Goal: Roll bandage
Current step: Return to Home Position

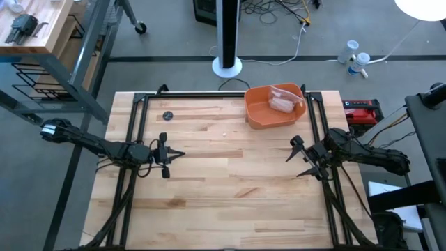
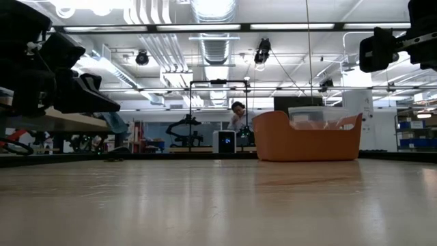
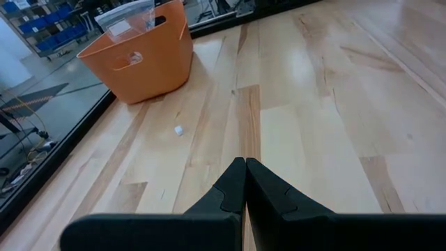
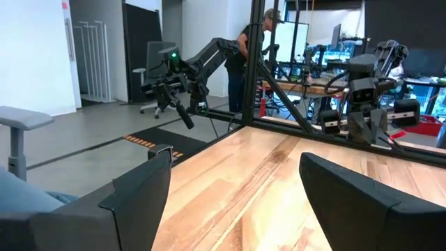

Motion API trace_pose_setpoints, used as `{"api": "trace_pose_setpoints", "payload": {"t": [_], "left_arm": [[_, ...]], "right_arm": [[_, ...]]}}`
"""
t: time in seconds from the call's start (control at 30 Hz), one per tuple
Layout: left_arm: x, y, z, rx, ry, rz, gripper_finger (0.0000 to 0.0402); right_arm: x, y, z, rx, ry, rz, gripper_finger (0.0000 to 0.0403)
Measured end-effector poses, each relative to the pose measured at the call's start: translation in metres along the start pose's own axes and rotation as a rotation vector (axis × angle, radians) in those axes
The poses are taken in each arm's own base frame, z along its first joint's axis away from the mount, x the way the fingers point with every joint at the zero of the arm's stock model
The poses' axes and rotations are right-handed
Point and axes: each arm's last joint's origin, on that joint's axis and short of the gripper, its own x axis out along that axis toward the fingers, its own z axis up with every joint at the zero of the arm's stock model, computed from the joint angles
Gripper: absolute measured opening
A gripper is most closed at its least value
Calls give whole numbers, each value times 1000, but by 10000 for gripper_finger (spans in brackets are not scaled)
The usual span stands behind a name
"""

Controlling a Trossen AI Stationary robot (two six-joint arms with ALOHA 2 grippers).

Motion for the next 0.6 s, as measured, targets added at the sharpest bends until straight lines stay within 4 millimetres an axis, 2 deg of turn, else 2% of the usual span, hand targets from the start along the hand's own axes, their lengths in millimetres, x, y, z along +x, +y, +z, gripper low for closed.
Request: {"api": "trace_pose_setpoints", "payload": {"t": [0.6], "left_arm": [[0,0,-1,2,5,-1,0]], "right_arm": [[0,0,0,0,0,0,290]]}}
